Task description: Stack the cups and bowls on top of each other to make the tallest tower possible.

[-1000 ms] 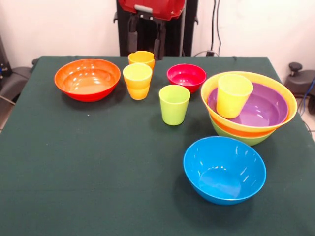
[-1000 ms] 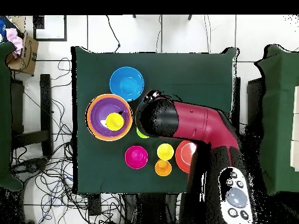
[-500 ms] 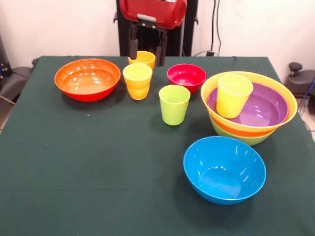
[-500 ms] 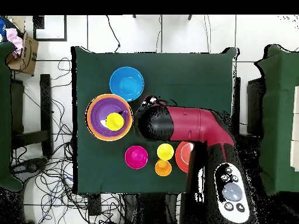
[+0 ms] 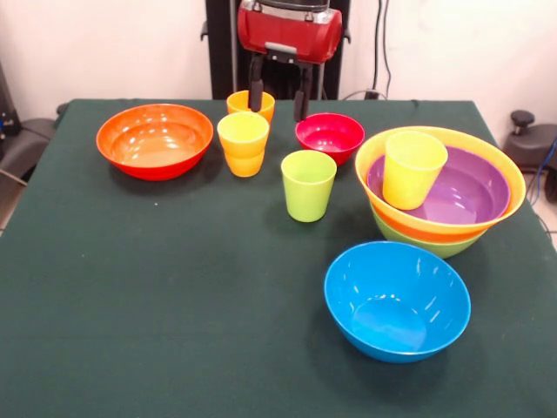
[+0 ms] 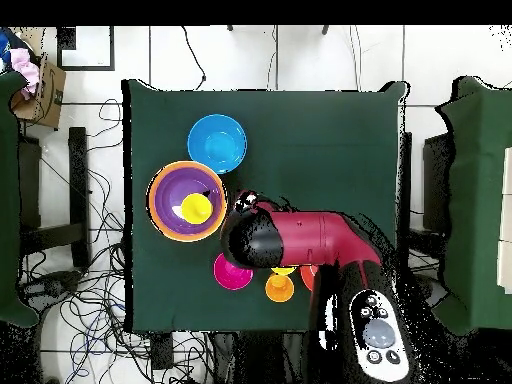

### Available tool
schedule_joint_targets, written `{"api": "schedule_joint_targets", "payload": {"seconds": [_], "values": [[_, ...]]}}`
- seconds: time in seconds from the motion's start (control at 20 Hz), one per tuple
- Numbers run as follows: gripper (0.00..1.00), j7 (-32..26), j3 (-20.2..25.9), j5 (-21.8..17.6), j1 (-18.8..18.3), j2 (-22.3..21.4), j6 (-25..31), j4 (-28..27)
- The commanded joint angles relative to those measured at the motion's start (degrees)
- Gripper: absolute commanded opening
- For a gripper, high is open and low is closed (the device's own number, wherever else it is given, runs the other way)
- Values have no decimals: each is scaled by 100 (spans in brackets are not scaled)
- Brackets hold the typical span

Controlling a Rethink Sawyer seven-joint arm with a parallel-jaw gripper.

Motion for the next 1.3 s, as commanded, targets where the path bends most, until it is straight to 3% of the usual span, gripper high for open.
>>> {"api": "schedule_joint_targets", "payload": {"seconds": [0.05,0.6,1.3], "values": [[100,-477,479,-469,13,353,-49,573],[100,-106,242,-498,345,349,-207,747],[100,319,-319,-493,953,784,-848,771]]}}
